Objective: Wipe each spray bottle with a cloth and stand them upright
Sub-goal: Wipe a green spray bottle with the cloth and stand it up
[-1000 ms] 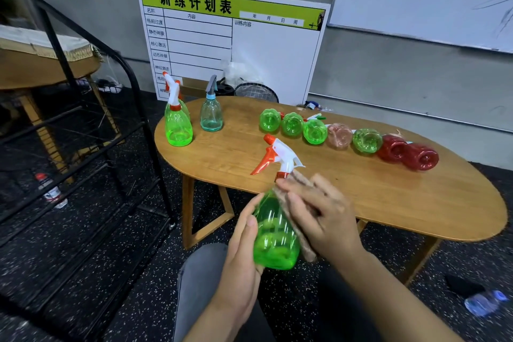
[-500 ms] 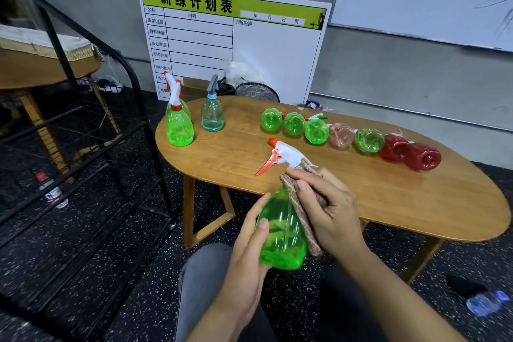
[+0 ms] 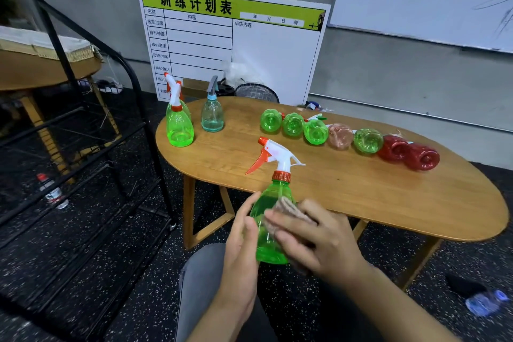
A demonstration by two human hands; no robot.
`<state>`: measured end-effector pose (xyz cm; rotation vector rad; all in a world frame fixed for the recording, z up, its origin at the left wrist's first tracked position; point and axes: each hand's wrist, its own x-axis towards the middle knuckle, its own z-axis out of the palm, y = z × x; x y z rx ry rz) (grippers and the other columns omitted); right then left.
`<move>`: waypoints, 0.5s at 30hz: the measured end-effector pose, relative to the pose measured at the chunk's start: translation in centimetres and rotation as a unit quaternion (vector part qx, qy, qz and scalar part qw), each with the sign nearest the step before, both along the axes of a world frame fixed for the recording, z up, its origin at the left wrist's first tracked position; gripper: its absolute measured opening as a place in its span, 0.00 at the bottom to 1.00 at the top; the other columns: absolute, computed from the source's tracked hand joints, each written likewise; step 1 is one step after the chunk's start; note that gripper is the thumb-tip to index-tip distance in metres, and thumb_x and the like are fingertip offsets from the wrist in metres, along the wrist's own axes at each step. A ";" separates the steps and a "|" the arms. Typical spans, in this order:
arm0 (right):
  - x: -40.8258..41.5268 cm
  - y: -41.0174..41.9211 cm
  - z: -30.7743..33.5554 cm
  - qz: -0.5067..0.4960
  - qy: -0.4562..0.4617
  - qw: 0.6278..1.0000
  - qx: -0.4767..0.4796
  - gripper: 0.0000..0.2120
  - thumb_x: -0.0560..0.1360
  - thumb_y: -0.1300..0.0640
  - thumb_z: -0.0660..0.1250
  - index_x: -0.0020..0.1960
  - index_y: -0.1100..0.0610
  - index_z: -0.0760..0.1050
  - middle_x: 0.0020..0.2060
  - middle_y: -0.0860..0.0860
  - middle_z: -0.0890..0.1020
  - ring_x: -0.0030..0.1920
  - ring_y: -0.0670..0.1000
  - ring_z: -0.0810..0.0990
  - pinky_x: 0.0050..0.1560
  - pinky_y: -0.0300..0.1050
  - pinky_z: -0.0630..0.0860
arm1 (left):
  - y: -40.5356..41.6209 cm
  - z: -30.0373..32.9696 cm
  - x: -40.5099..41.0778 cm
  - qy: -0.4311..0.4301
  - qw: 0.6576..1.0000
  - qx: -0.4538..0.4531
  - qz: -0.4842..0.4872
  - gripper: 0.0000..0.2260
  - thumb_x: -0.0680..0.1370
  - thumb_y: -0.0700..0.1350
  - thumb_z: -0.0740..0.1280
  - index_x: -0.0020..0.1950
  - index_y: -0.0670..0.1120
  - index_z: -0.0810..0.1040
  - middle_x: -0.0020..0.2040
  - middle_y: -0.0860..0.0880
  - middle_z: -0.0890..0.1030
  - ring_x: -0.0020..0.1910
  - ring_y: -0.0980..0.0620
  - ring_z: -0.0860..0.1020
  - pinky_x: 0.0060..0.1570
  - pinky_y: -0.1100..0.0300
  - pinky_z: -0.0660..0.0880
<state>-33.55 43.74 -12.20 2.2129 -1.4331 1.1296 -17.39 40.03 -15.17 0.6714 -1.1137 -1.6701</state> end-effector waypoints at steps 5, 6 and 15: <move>-0.3 -1.9 2.1 -0.060 -0.099 0.993 0.017 0.15 0.82 0.44 0.66 0.67 0.44 0.81 0.45 0.44 0.73 0.39 0.45 0.75 0.35 0.49 0.77 | -0.2 -0.7 -0.1 0.014 0.999 -0.017 -0.030 0.37 0.67 0.52 0.85 0.73 0.56 0.76 0.68 0.42 0.82 0.68 0.41 0.81 0.69 0.43 0.77; -0.6 -2.3 2.6 -0.067 -0.105 0.992 0.017 0.15 0.81 0.44 0.67 0.66 0.46 0.82 0.46 0.44 0.74 0.41 0.44 0.76 0.37 0.48 0.78 | -0.1 -0.9 -0.2 0.017 0.999 -0.021 -0.035 0.36 0.67 0.48 0.84 0.73 0.57 0.76 0.68 0.42 0.82 0.67 0.41 0.81 0.69 0.42 0.77; -4.1 -5.4 6.3 -0.146 -0.028 0.988 0.039 0.18 0.79 0.36 0.65 0.62 0.43 0.84 0.47 0.43 0.80 0.44 0.47 0.81 0.44 0.53 0.81 | -0.3 -0.9 -0.2 0.001 0.999 -0.032 -0.031 0.36 0.70 0.45 0.79 0.77 0.56 0.73 0.68 0.46 0.83 0.66 0.46 0.82 0.61 0.56 0.79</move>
